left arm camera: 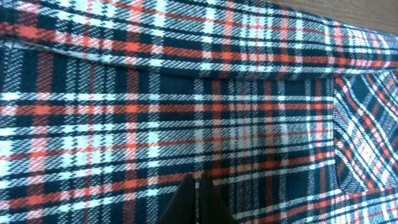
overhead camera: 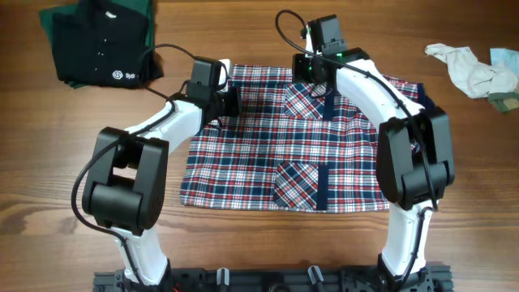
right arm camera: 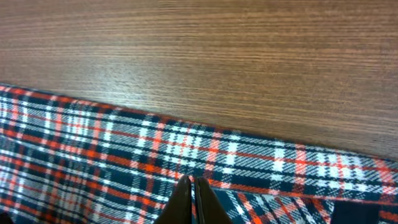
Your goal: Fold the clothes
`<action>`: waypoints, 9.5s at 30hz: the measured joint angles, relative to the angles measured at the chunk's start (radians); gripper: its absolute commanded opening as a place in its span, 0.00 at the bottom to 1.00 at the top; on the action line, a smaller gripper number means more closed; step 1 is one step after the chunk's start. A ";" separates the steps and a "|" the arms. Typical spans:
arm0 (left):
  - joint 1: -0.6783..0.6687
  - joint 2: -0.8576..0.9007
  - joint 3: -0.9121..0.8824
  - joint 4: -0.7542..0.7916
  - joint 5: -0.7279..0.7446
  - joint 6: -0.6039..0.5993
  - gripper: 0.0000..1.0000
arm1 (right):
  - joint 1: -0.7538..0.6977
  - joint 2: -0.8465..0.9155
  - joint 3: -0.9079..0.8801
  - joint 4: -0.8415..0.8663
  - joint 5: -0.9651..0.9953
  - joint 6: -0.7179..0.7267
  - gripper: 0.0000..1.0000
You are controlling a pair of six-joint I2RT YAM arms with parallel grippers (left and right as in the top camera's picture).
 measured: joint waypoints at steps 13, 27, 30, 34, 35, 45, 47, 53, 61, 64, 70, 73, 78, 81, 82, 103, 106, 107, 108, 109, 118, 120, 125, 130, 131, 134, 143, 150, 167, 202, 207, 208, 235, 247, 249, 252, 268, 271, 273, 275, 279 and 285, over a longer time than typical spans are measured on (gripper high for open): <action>0.000 0.000 0.000 0.000 0.000 0.001 0.11 | 0.000 0.075 0.017 -0.071 0.010 0.005 0.04; 0.000 0.000 0.000 -0.010 0.000 0.002 0.13 | 0.000 0.077 0.045 -0.082 0.010 0.005 0.05; 0.000 0.000 0.000 -0.011 0.000 0.002 0.13 | 0.000 0.101 0.047 -0.107 0.011 0.004 0.04; 0.000 0.000 0.000 -0.011 0.000 0.004 0.13 | 0.000 0.109 0.058 -0.138 0.013 0.000 0.04; 0.000 0.000 0.000 -0.011 0.000 0.004 0.13 | 0.000 0.109 0.059 -0.142 0.013 0.000 0.04; 0.000 0.000 0.000 -0.011 0.000 0.004 0.13 | -0.025 0.124 0.059 0.004 0.028 0.000 0.05; 0.000 0.000 0.000 -0.011 0.000 0.004 0.13 | -0.030 0.140 0.059 0.047 0.033 0.000 0.05; 0.000 0.000 0.000 -0.012 0.000 0.004 0.13 | -0.032 0.182 0.069 0.165 0.036 -0.004 0.04; 0.000 0.000 0.000 -0.014 0.000 0.005 0.13 | -0.032 0.218 0.071 0.310 0.050 -0.004 0.06; 0.000 0.000 0.000 -0.006 0.000 0.004 0.15 | -0.032 0.222 0.071 0.322 0.050 -0.003 0.06; 0.000 0.000 -0.001 0.256 -0.022 0.011 0.40 | -0.037 0.225 0.071 0.327 0.010 -0.007 0.51; 0.000 0.000 0.000 0.366 -0.030 0.014 0.48 | -0.029 0.225 0.082 0.318 -0.041 -0.012 0.78; 0.000 0.038 0.000 0.415 -0.031 0.016 0.48 | -0.018 0.202 0.094 0.253 -0.055 -0.026 0.99; 0.000 0.093 0.000 0.418 -0.027 0.015 0.48 | -0.026 0.166 0.082 0.190 -0.022 -0.022 1.00; 0.000 0.115 0.000 0.429 -0.027 0.015 0.48 | -0.031 0.143 0.076 0.174 -0.003 -0.022 0.99; -0.002 0.254 0.082 0.510 -0.059 0.015 0.28 | -0.043 -0.136 0.075 -0.441 0.055 0.044 0.99; -0.004 0.254 0.091 0.498 -0.085 0.015 0.33 | -0.043 -0.136 0.075 -0.454 0.054 0.077 0.99; -0.003 0.254 0.092 0.497 -0.091 0.015 0.35 | -0.043 -0.136 0.075 -0.461 0.055 0.083 1.00; -0.004 0.253 0.092 0.495 -0.095 0.015 0.35 | -0.043 -0.136 0.075 -0.471 0.055 0.089 1.00; -0.003 0.250 0.093 0.491 -0.100 0.016 0.35 | -0.043 -0.136 0.075 -0.491 0.061 0.100 1.00; 0.015 0.030 0.087 -0.158 -0.151 0.016 0.29 | -0.043 -0.136 0.023 -0.633 0.240 0.243 1.00; 0.015 -0.039 0.083 -0.313 -0.131 0.016 0.28 | -0.043 -0.136 -0.013 -0.614 0.249 0.251 1.00; 0.014 -0.077 0.079 -0.531 -0.097 0.011 0.22 | -0.043 -0.136 -0.086 -0.581 0.252 0.265 1.00; 0.014 -0.077 0.048 -0.651 -0.064 -0.003 0.13 | -0.043 -0.136 -0.114 -0.568 0.252 0.272 1.00; 0.014 -0.077 0.035 -0.641 -0.061 -0.005 0.06 | -0.043 -0.136 -0.116 -0.565 0.252 0.272 1.00; 0.014 -0.079 -0.007 -0.611 -0.057 -0.010 0.04 | -0.043 -0.136 -0.116 -0.564 0.252 0.272 1.00; 0.020 -0.118 -0.076 -0.670 -0.014 -0.079 0.04 | -0.043 -0.136 -0.116 -0.542 0.252 0.272 1.00; 0.020 -0.150 -0.135 -0.704 0.006 -0.184 0.04 | -0.043 -0.136 -0.116 -0.542 0.252 0.272 1.00; 0.026 -0.166 -0.164 -0.774 0.003 -0.317 0.13 | -0.043 -0.136 -0.117 -0.594 0.252 0.276 1.00; 0.172 0.108 0.160 0.024 -0.112 -0.510 0.57 | -0.043 -0.136 -0.118 -0.531 0.180 0.245 1.00; 0.176 0.122 0.160 0.076 -0.060 -0.539 0.56 | -0.043 -0.136 -0.118 -0.531 0.180 0.245 1.00; 0.176 0.122 0.160 0.080 -0.049 -0.544 0.56 | -0.043 -0.136 -0.118 -0.531 0.180 0.245 1.00; 0.177 0.125 0.166 0.235 0.003 -0.521 0.04 | -0.043 -0.136 -0.118 -0.531 0.179 0.245 1.00; 0.146 -0.061 0.165 -0.060 0.014 -0.205 0.04 | -0.043 -0.136 -0.119 -0.496 0.165 0.226 1.00; 0.107 -0.042 0.165 -0.048 -0.020 -0.160 0.04 | -0.043 -0.136 -0.119 -0.497 0.160 0.226 1.00; 0.064 -0.004 0.165 -0.021 -0.063 -0.093 0.04 | -0.043 -0.136 -0.119 -0.500 0.153 0.226 1.00; 0.046 0.190 0.269 0.050 -0.185 0.027 0.04 | -0.043 -0.136 -0.119 -0.516 0.146 0.222 1.00; 0.046 0.200 0.269 0.071 -0.185 0.027 0.04 | -0.043 -0.136 -0.119 -0.516 0.146 0.222 1.00; 0.046 0.209 0.270 0.116 -0.185 0.027 0.04 | -0.043 -0.136 -0.119 -0.516 0.146 0.222 1.00; 0.046 0.218 0.271 0.160 -0.185 0.027 0.05 | -0.043 -0.136 -0.119 -0.516 0.146 0.222 1.00; 0.046 0.257 0.276 0.220 -0.186 0.027 0.06 | -0.043 -0.136 -0.119 -0.517 0.146 0.222 1.00; 0.046 0.309 0.283 0.267 -0.227 0.027 0.07 | -0.043 -0.136 -0.119 -0.517 0.146 0.222 1.00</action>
